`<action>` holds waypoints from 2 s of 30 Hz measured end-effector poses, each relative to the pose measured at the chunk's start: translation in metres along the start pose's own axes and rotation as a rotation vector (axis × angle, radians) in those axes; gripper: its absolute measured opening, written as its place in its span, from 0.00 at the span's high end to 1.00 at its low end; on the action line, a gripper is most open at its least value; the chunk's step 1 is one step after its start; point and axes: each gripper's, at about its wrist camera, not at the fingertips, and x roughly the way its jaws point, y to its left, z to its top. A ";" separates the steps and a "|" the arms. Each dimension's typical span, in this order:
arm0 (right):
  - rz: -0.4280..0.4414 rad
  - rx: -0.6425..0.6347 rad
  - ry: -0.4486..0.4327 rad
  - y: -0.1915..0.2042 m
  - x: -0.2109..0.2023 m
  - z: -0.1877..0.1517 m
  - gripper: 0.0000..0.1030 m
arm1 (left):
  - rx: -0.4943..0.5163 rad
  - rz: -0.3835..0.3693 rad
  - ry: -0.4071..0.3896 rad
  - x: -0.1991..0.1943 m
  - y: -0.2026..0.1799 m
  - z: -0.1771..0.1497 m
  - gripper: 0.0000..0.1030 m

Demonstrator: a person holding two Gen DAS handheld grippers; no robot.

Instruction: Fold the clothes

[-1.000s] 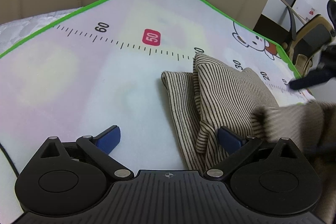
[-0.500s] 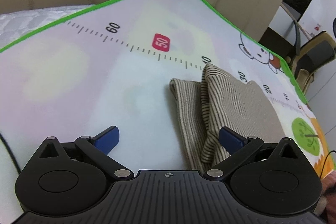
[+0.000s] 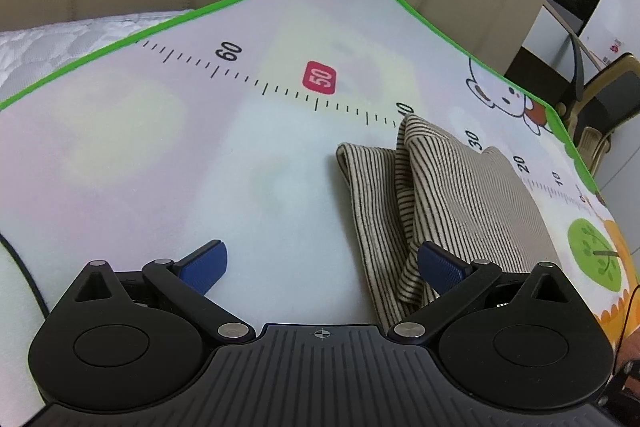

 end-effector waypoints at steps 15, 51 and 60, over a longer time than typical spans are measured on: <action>-0.057 -0.115 -0.013 -0.133 -0.058 0.079 0.75 | -0.008 0.029 -0.009 0.004 0.007 0.008 0.00; -0.207 1.217 -0.535 -0.202 0.010 -0.126 0.47 | 0.240 -0.039 -0.235 -0.008 -0.076 0.038 0.03; -0.194 1.208 -0.563 -0.211 0.005 -0.134 0.38 | 0.215 0.247 -0.174 0.030 -0.091 0.082 0.75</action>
